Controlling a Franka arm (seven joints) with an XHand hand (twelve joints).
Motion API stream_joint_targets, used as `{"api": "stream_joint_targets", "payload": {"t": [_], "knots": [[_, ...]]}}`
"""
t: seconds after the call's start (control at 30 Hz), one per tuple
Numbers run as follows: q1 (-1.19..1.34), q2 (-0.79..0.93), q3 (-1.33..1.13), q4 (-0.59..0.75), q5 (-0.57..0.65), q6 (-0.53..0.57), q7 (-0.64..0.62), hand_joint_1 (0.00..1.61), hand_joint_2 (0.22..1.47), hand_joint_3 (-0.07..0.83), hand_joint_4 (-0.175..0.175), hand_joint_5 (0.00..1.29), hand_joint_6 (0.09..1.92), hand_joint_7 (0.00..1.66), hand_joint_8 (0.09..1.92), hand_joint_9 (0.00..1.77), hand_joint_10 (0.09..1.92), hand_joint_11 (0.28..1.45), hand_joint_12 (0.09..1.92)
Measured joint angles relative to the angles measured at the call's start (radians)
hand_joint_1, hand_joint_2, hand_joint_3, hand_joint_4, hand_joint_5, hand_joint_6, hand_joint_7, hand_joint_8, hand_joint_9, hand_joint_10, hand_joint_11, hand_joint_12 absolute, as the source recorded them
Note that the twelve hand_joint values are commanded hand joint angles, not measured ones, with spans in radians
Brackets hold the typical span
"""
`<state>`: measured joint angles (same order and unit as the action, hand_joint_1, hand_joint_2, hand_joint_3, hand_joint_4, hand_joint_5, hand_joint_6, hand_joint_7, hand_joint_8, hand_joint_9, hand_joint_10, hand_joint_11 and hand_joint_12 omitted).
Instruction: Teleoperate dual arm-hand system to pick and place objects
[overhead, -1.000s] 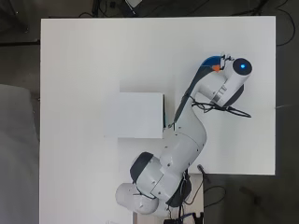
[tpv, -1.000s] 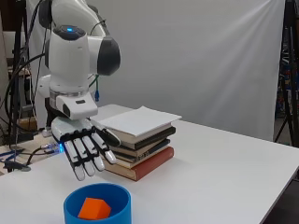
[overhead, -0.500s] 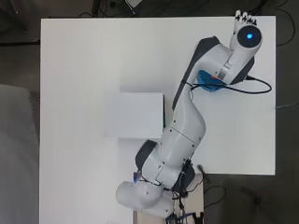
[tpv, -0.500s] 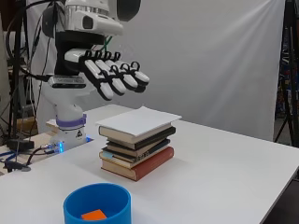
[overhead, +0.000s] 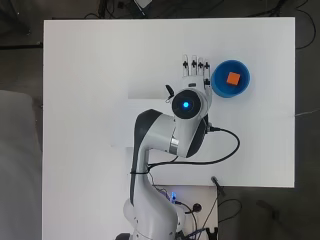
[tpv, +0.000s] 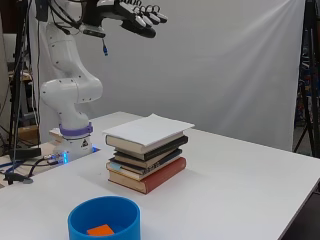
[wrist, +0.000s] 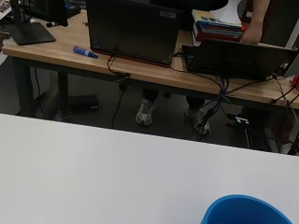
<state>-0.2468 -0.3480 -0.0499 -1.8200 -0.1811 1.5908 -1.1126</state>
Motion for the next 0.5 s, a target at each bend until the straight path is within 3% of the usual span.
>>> {"api": "stream_joint_targets", "payload": {"t": [0.23,0.5], "knots": [[0.015,-0.082,0.068,-0.119,-0.026,-0.031,0.039,0.03,1.07,-0.001,0.022,0.14,0.09,0.2,0.09,0.34,0.09,0.4,0.09],[0.016,-0.054,0.071,-0.103,-0.048,-0.033,0.085,0.05,1.05,-0.006,0.032,0.13,0.09,0.18,0.09,0.31,0.09,0.39,0.09]]}}
